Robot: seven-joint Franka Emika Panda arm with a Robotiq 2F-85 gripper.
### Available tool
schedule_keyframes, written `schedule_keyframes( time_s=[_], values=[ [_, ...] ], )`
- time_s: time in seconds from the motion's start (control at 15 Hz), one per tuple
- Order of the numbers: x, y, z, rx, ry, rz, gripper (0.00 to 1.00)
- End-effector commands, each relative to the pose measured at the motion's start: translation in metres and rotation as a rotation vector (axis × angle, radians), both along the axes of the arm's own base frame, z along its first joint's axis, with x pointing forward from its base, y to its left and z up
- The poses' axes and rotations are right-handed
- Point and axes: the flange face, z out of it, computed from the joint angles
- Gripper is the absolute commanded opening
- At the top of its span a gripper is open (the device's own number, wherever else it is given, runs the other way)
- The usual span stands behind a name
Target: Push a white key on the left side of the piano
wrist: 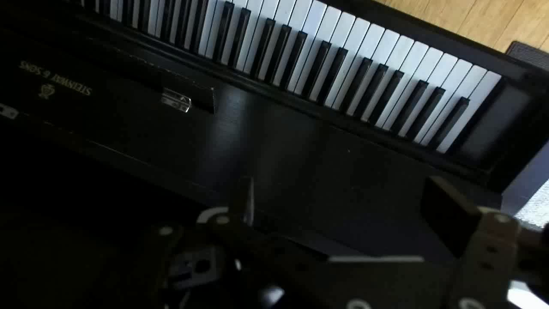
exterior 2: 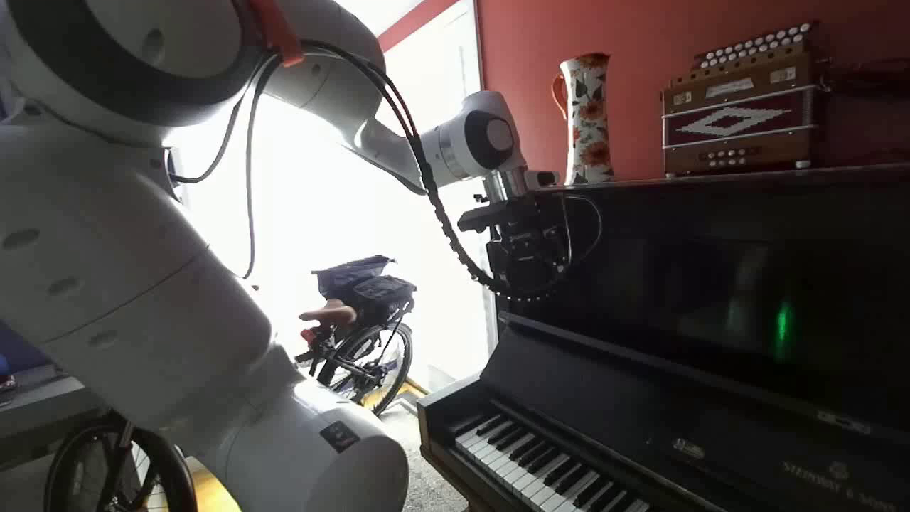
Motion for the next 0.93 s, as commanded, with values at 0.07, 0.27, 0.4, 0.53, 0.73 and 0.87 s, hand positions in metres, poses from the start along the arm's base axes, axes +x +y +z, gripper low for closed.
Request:
schedule_keyframes(
  time_s=[0.07, 0.27, 0.4, 0.53, 0.73, 0.87],
  values=[
    [0.0, 0.0, 0.0, 0.0, 0.001, 0.0, 1.0],
    [0.0, 0.0, 0.0, 0.0, 0.001, 0.0, 1.0],
    [0.004, 0.006, -0.007, 0.006, 0.021, 0.01, 1.0],
    [0.007, 0.018, -0.03, 0.022, 0.061, 0.023, 1.0],
    [0.004, 0.04, -0.072, 0.066, 0.143, 0.055, 1.0],
    [0.0, 0.052, -0.104, 0.105, 0.189, 0.085, 1.0]
  ],
)
